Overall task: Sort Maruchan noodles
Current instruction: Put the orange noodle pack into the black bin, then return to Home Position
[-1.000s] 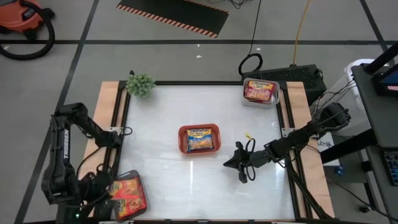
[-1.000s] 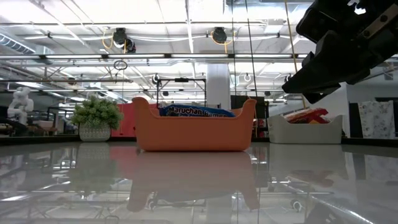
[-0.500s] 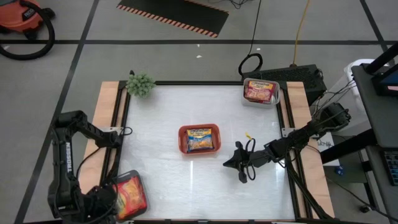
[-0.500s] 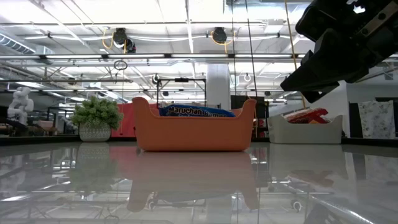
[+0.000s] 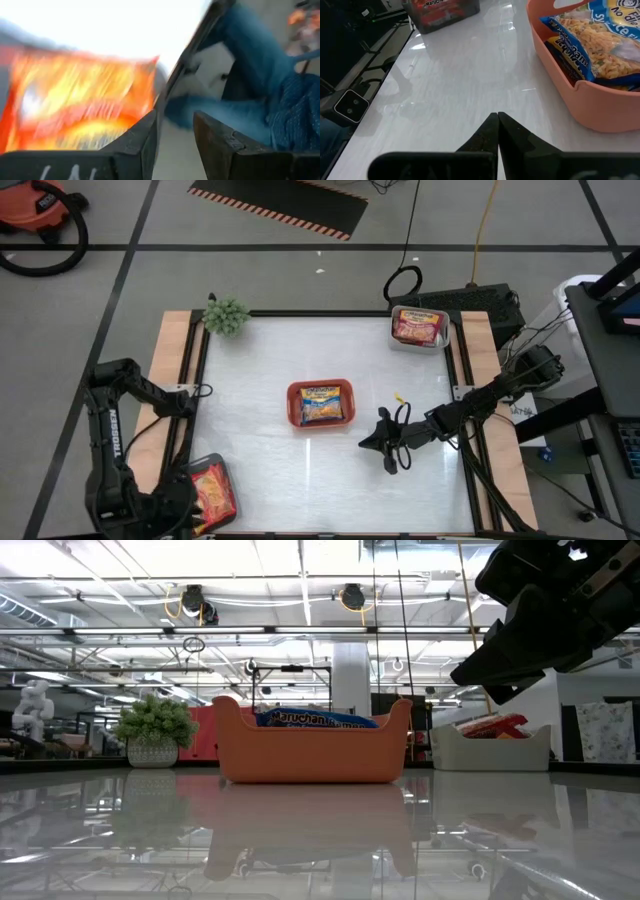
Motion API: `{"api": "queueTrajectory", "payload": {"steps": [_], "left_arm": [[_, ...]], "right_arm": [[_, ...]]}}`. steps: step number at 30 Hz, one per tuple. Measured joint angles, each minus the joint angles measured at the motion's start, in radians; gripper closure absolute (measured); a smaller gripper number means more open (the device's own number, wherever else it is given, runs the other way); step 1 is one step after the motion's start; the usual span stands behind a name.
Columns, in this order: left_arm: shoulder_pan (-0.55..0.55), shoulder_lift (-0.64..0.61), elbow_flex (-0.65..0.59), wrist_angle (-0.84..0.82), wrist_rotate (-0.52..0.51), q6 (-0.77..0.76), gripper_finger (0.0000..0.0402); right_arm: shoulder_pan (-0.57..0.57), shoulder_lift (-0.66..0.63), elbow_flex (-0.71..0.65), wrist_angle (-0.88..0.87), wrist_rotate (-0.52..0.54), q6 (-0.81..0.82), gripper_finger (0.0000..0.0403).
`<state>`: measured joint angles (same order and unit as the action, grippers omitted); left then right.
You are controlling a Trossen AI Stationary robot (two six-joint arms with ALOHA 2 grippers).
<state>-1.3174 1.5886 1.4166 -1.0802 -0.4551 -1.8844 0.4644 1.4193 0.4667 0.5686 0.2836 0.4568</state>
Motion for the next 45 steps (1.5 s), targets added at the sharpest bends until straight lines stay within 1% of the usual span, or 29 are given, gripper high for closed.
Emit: {"api": "queueTrajectory", "payload": {"steps": [2,4,7,9,14,20,22,25,30,32,34,35,39,41,43,45], "left_arm": [[0.022,0.013,0.000,0.035,-0.046,0.109,0.0270],[0.043,0.033,0.000,0.067,-0.052,0.214,0.0270],[0.072,0.075,0.000,0.099,-0.051,0.298,0.0270],[0.089,0.105,0.000,0.099,-0.019,0.308,0.0270],[0.107,0.158,-0.001,0.062,0.146,0.286,0.0270],[0.086,0.164,-0.001,0.041,0.263,0.240,0.0270],[0.077,0.157,-0.001,0.012,0.293,0.209,0.0270],[0.066,0.143,-0.001,-0.017,0.290,0.196,0.0270],[0.076,0.119,-0.001,-0.017,0.152,0.260,0.0270],[0.090,0.112,-0.001,-0.017,0.106,0.307,0.0271],[0.106,0.106,-0.001,-0.017,0.034,0.378,0.0271],[0.115,0.104,-0.001,-0.017,-0.012,0.423,0.0271],[0.170,0.099,-0.001,-0.018,-0.260,0.621,0.0271],[0.208,0.095,-0.001,-0.015,-0.362,0.703,0.0271],[0.252,0.081,-0.001,-0.009,-0.405,0.795,0.0271],[0.302,0.059,-0.001,-0.006,-0.410,0.891,0.0271]], "right_arm": [[0.000,0.000,0.000,0.000,0.000,-0.001,0.0403],[0.000,0.000,0.000,0.000,0.000,-0.001,0.0403],[0.000,0.000,0.000,0.000,0.000,-0.001,0.0403],[0.000,0.000,0.000,0.000,0.000,-0.005,0.0403],[0.000,0.000,0.000,0.003,0.000,-0.005,0.0403],[0.000,0.000,0.000,0.004,0.000,-0.006,0.0403],[0.000,0.000,0.000,0.004,0.000,-0.009,0.0403],[0.000,0.000,0.000,0.004,0.000,-0.009,0.0403],[-0.001,0.000,0.000,0.025,0.001,-0.027,0.0403],[-0.001,0.000,0.000,0.040,0.001,-0.032,0.0403],[-0.001,0.000,0.000,0.056,0.000,-0.047,0.0403],[-0.001,0.000,0.000,0.064,0.000,-0.058,0.0403],[-0.001,-0.008,0.000,0.101,0.000,-0.132,0.0403],[-0.001,-0.025,0.000,0.114,0.003,-0.183,0.0403],[-0.006,-0.063,0.000,0.113,0.004,-0.224,0.0403],[-0.013,-0.114,0.000,0.108,0.004,-0.274,0.0403]]}}
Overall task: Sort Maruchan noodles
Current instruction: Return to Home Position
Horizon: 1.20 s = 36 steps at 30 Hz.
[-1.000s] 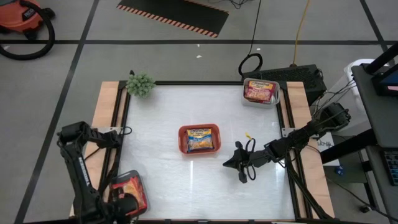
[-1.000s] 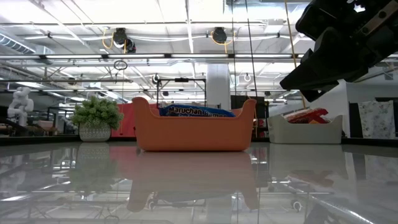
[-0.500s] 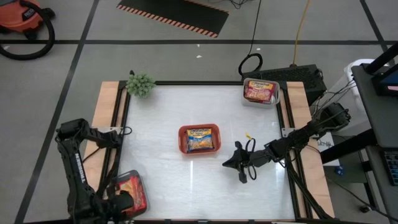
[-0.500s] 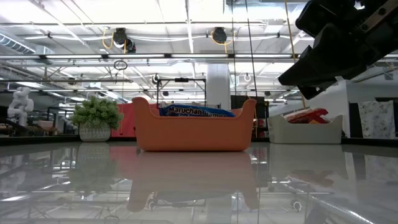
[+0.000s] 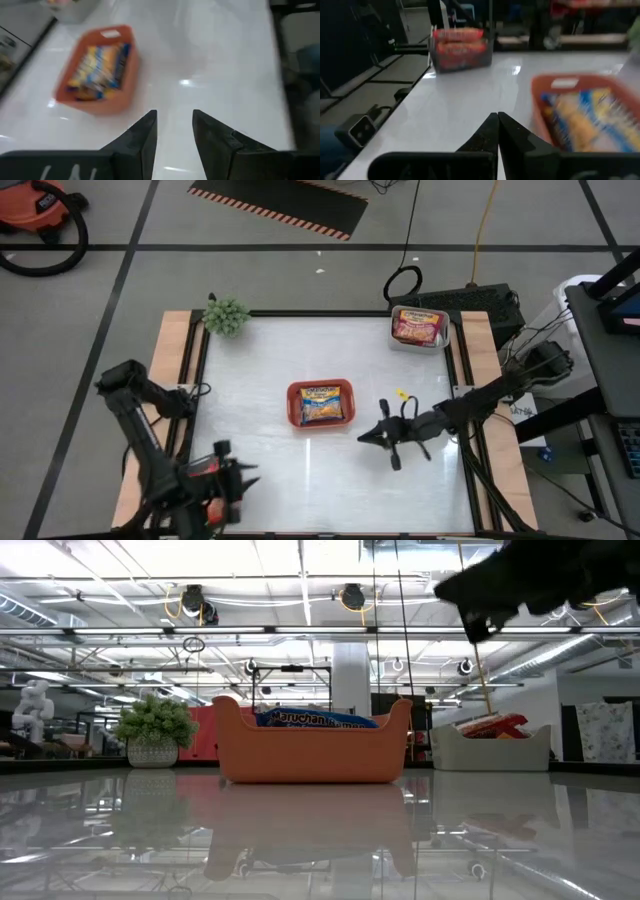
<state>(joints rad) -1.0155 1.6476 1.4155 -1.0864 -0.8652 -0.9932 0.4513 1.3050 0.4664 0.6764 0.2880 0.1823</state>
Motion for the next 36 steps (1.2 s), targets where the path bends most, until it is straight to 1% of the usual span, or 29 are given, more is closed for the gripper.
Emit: {"api": "queueTrajectory", "payload": {"steps": [2,4,6,9,11,12,14,17,19,21,25,27,31,34,36], "left_arm": [[0.059,-0.026,0.000,0.024,0.000,0.109,0.0271],[0.122,-0.063,-0.016,0.134,0.019,0.268,0.0271],[0.200,-0.101,-0.052,0.302,0.125,0.478,0.0271],[0.321,-0.153,-0.132,0.568,0.351,0.775,0.0271],[0.397,-0.189,-0.187,0.682,0.434,0.910,0.0271],[0.434,-0.208,-0.214,0.715,0.448,0.951,0.0271],[0.505,-0.256,-0.283,0.745,0.452,1.003,0.0271],[0.613,-0.331,-0.389,0.818,0.455,1.050,0.0271],[0.675,-0.390,-0.462,0.868,0.481,1.063,0.0271],[0.730,-0.447,-0.547,0.964,0.525,1.073,0.0280],[0.816,-0.540,-0.718,1.159,0.579,1.127,0.0322],[0.855,-0.579,-0.778,1.220,0.603,1.147,0.0347],[0.948,-0.653,-0.845,1.233,0.644,1.182,0.0389],[1.023,-0.707,-0.906,1.257,0.698,1.120,0.0396],[1.049,-0.731,-0.954,1.280,0.732,1.071,0.0396]], "right_arm": [[-0.002,-0.060,0.000,-0.029,0.004,-0.074,0.0403],[-0.007,-0.123,0.000,-0.051,0.011,-0.167,0.0403],[-0.009,-0.190,0.000,-0.097,0.044,-0.262,0.0403],[-0.020,-0.288,0.000,-0.180,0.119,-0.382,0.0403],[-0.028,-0.354,0.000,-0.236,0.167,-0.443,0.0403],[-0.035,-0.387,0.000,-0.266,0.188,-0.464,0.0403],[-0.053,-0.447,0.000,-0.322,0.215,-0.491,0.0403],[-0.094,-0.532,0.000,-0.424,0.207,-0.499,0.0403],[-0.120,-0.576,-0.007,-0.474,0.206,-0.498,0.0403],[-0.149,-0.608,-0.037,-0.493,0.193,-0.498,0.0403],[-0.219,-0.657,-0.114,-0.467,0.176,-0.483,0.0403],[-0.255,-0.676,-0.146,-0.462,0.177,-0.484,0.0403],[-0.316,-0.698,-0.191,-0.405,0.171,-0.483,0.0403],[-0.352,-0.701,-0.237,-0.346,0.101,-0.482,0.0403],[-0.368,-0.700,-0.274,-0.297,0.058,-0.469,0.0403]]}}
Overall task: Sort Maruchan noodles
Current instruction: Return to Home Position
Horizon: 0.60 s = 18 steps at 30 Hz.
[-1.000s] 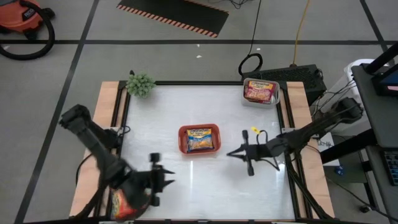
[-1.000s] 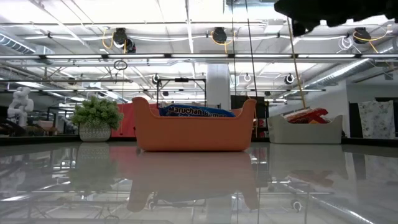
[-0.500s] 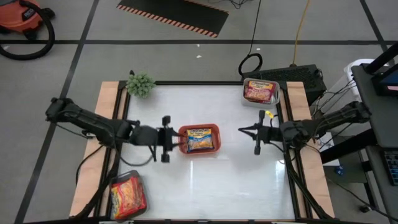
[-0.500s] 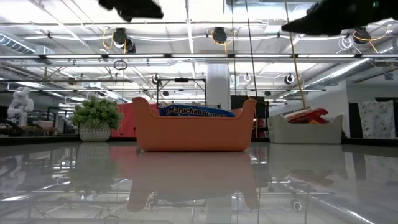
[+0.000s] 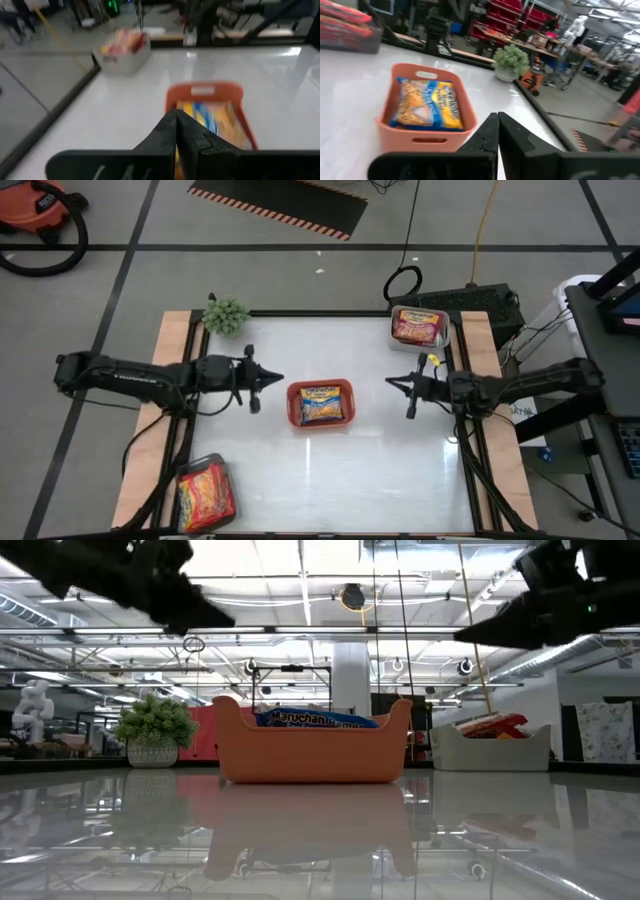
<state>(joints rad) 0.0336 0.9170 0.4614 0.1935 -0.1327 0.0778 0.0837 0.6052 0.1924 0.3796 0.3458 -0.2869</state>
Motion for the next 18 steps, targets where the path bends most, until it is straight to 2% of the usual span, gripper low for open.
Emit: {"api": "queueTrajectory", "payload": {"steps": [10,18], "left_arm": [[0.001,-0.126,-0.158,0.000,-0.007,-0.037,0.0397],[-0.008,-0.221,-0.253,0.003,-0.026,-0.063,0.0398]], "right_arm": [[-0.059,0.000,-0.152,0.193,-0.004,0.042,0.0403],[-0.083,0.000,-0.160,0.150,0.000,0.087,0.0403]]}}
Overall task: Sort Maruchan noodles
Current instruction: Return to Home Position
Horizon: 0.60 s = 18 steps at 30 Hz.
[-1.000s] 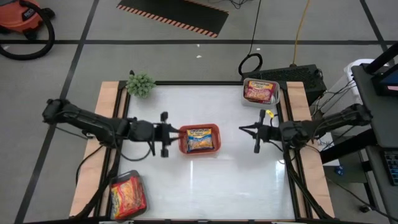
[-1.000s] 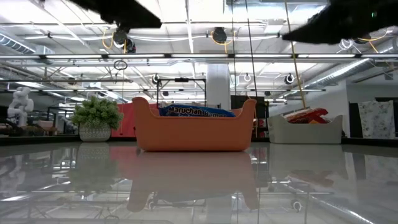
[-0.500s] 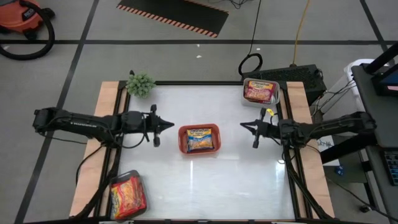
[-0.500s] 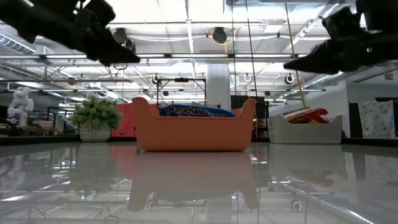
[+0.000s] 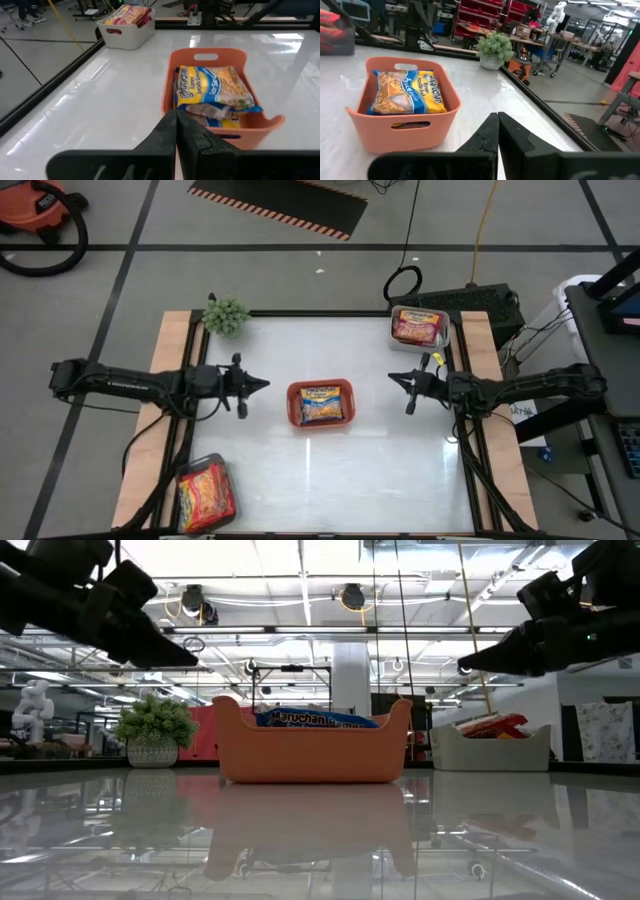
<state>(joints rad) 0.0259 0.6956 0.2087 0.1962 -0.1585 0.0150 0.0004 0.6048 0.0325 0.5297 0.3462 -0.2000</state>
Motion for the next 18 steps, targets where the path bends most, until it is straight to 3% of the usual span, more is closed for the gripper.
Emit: {"api": "queueTrajectory", "payload": {"steps": [13,18], "left_arm": [[-0.016,-0.137,-0.190,0.165,-0.002,-0.002,0.0398],[-0.016,-0.164,-0.199,0.133,-0.003,-0.014,0.0398]], "right_arm": [[0.001,0.000,-0.003,-0.071,-0.007,0.084,0.0403],[0.001,0.000,-0.004,-0.089,-0.007,0.079,0.0403]]}}
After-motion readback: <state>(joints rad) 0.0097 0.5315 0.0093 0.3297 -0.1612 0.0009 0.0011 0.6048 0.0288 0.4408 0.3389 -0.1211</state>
